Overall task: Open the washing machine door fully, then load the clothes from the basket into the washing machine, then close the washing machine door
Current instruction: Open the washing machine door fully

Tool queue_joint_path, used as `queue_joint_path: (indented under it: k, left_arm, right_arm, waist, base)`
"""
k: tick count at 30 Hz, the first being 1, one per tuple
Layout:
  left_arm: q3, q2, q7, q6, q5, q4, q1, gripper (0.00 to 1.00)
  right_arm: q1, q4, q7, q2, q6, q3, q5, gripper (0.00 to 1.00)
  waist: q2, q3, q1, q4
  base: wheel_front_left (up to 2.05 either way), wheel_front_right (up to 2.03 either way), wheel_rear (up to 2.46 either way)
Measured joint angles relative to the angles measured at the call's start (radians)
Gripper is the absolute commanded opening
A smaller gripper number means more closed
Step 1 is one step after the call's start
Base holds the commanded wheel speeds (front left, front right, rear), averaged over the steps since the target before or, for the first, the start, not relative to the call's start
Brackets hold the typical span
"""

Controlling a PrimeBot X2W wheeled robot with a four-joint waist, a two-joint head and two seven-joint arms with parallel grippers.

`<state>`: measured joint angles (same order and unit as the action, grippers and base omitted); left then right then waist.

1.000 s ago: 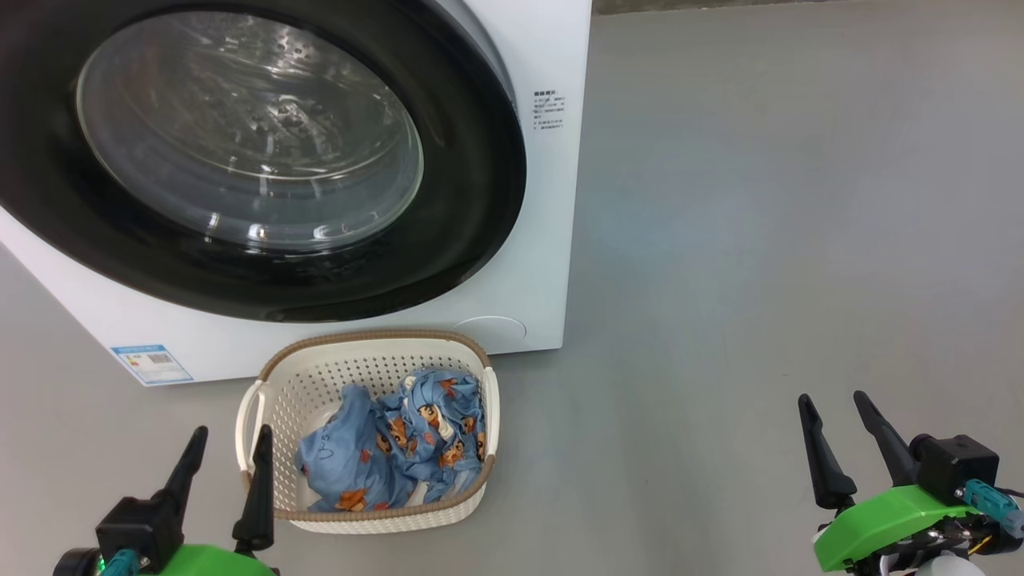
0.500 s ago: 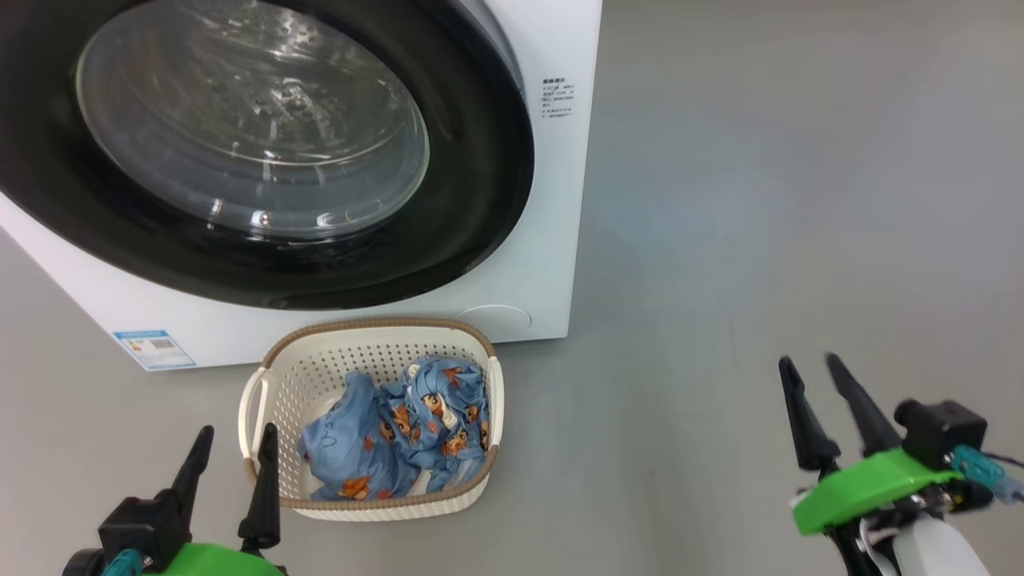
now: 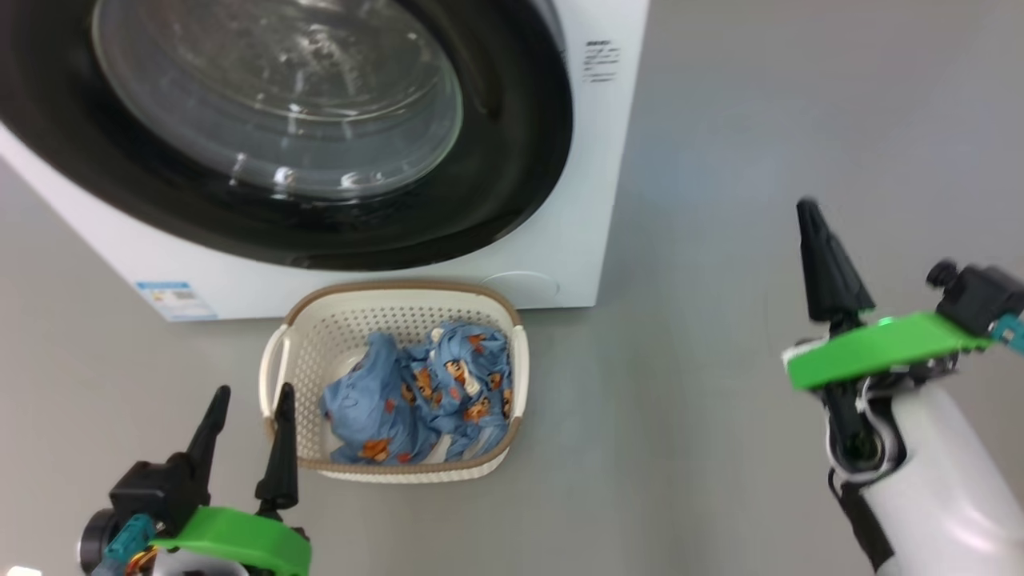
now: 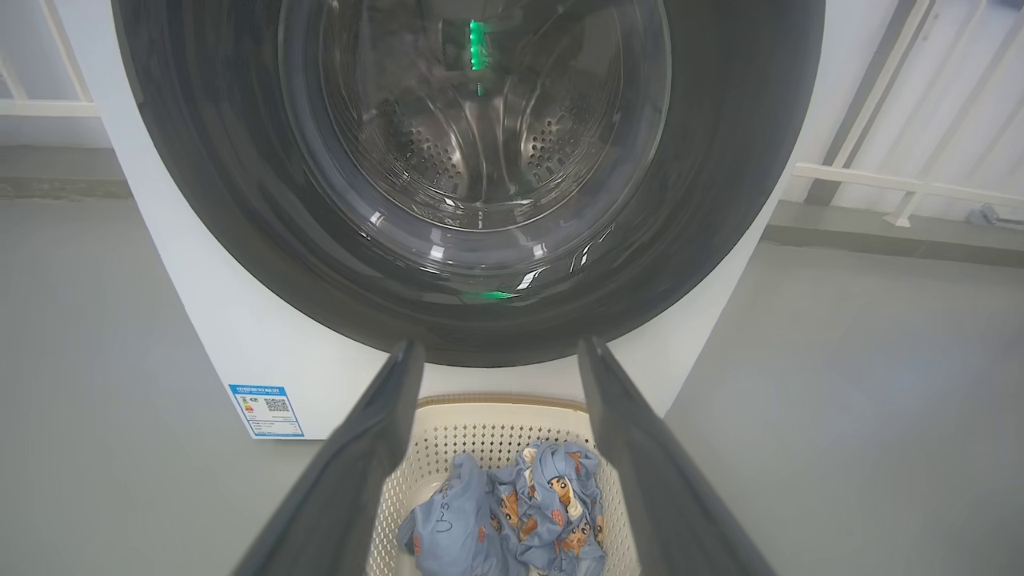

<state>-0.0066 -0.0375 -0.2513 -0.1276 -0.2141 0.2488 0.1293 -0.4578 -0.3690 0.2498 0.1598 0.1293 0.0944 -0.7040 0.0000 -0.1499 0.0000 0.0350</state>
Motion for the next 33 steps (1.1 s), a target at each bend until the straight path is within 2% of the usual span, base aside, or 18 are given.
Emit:
queue_joint_path:
  k: [7,14,24,33]
  left_arm:
    - [-0.064,0.001,0.000,0.018,-0.035,-0.005,0.034,1.00]
    - [-0.104,0.001,0.000,0.027,-0.057,-0.008,0.046,1.00]
    - [-0.144,0.002,-0.001,0.036,-0.079,-0.021,0.103,1.00]
    - [-0.172,0.005,-0.004,0.045,-0.103,-0.030,0.147,1.00]
  right_arm:
    - [-0.112,-0.053,0.000,0.054,0.000,0.041,-0.225,0.00]
    - [-0.224,-0.072,-0.018,0.133,0.000,0.139,-0.472,0.00]
    - [-0.348,0.019,-0.195,0.243,0.000,0.216,-0.779,0.00]
    - [-0.471,-0.002,-0.430,0.292,0.000,0.202,-0.933,0.00]
  waist:
    - [0.0000,-0.034,0.0000,0.052]
    - [0.0000,-0.079,0.0000,0.095]
    - [0.0000,-0.158,0.0000,0.139]
    - [0.0000,-0.230,0.0000,0.173]
  base:
    - [0.00,0.00,0.00]
    - [0.00,0.00,0.00]
    - [0.00,0.00,0.00]
    - [0.00,0.00,0.00]
